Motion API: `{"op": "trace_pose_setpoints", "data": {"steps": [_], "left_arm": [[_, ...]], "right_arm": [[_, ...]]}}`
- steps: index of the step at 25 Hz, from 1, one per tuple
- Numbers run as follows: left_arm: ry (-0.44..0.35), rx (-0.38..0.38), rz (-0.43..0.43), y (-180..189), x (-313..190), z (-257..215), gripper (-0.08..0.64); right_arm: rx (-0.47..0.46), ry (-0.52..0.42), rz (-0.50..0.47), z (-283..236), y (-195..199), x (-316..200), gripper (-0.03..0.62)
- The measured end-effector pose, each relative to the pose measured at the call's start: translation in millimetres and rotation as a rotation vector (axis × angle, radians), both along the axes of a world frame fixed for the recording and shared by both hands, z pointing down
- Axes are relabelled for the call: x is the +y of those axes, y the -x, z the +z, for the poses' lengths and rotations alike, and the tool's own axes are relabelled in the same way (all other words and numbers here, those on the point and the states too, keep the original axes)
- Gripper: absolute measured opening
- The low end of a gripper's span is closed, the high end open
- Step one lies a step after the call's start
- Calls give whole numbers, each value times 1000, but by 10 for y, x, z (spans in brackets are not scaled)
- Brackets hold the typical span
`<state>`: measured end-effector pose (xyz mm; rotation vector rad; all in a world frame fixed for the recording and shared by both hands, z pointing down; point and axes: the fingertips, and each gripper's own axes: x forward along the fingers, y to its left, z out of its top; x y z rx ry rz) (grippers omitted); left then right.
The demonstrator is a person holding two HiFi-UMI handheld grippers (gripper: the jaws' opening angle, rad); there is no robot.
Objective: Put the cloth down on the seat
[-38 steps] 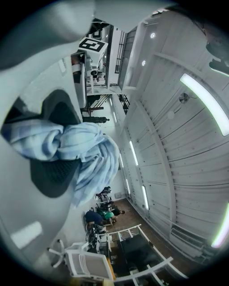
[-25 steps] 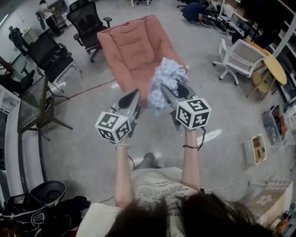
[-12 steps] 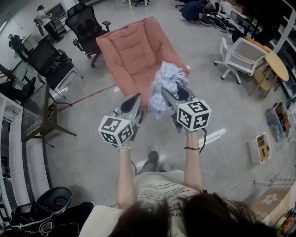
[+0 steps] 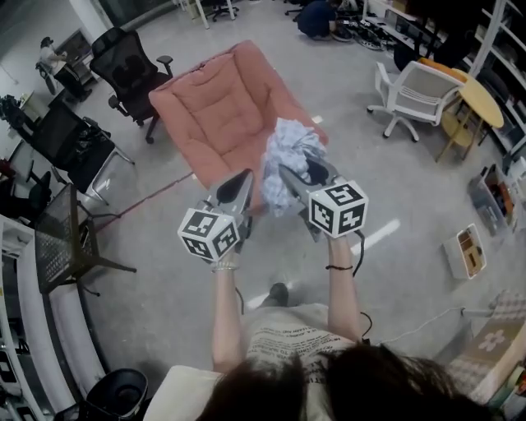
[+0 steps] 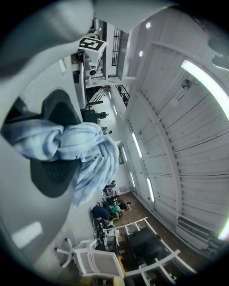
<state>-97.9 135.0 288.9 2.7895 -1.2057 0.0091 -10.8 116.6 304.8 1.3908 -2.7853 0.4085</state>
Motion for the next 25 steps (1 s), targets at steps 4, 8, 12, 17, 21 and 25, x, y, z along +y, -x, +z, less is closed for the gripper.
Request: {"op": "trace_pose_setpoints", "data": {"steps": [4,8,12,17,21,25], "left_arm": [[18,-7,35,-63,-260,89,-9],[25,4,57,-77,-468,123,-9],[26,18,66,-21,-661,121,-9],[25,18,89,31,-903,123,-9],[33,20,112,102,-1058,144,-9],[38,23,123,102,-1145,221,-9]], "right_arm": [[5,17,18,68,-11,-236,204],[9,33,42,123,-49,-433,204],[8,52,64,147,-41,-612,204],[11,60,87,177,-3,-814,204],[12,69,108,197,63,-948,204],[9,74,128,283,27,-990,204]]}}
